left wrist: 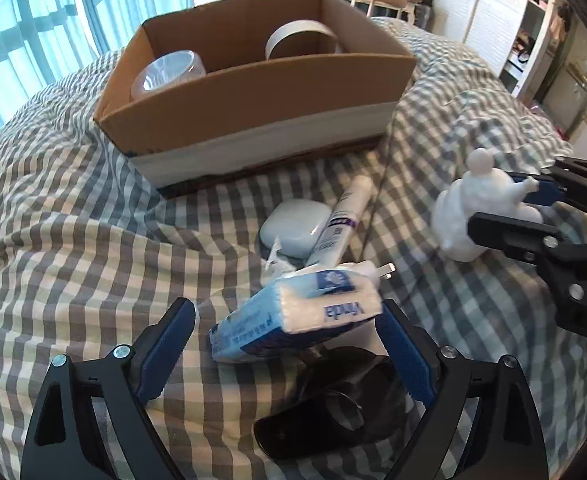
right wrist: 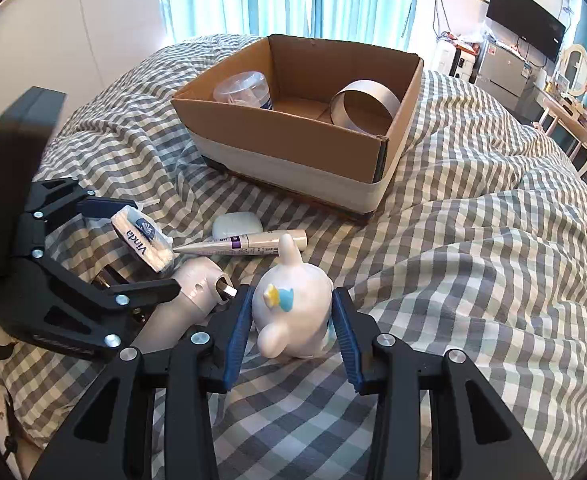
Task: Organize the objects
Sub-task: 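Grasp the blue Vinda tissue pack with the left tool while the right tool grasps the white figurine, then carry tissue pack and figurine into the box and release both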
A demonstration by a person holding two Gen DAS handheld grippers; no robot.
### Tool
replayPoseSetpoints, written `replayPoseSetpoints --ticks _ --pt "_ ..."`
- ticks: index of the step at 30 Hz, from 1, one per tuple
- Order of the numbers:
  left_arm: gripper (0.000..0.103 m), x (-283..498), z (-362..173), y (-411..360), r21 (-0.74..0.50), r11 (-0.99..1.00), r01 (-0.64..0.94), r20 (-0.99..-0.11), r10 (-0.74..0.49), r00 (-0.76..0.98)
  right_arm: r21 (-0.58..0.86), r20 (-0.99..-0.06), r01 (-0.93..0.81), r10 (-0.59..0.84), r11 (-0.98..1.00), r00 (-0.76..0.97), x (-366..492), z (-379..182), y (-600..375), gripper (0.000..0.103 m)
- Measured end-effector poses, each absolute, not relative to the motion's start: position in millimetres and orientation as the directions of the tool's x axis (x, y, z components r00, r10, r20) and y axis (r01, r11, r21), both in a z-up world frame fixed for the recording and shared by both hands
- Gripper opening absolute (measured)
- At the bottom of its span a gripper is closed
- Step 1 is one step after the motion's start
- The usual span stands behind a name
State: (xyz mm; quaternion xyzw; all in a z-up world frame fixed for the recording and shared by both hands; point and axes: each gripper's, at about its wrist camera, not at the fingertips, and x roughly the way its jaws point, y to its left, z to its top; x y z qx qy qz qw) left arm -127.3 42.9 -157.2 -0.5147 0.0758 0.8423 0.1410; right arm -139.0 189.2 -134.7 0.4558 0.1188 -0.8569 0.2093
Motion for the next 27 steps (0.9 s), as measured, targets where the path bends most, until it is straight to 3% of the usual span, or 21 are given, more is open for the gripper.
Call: replayPoseSetpoints --ticks 3,8,27 --pt "0.072 -128 -158 38 -0.048 -0.952 -0.302 -0.887 0.179 -0.425 -0.007 -0.831 0.467 -0.255 -0.884 -0.494 -139 -136 189 0.040" --pt "0.065 -126 -155 35 -0.056 -0.953 -0.299 -0.883 0.187 -0.431 -0.013 -0.827 0.464 -0.251 -0.886 -0.502 -137 -135 189 0.040" --pt "0.060 -98 -101 27 -0.034 -0.954 -0.296 -0.815 0.198 -0.544 -0.059 -0.763 0.488 -0.276 -0.871 -0.584 -104 -90 169 0.040"
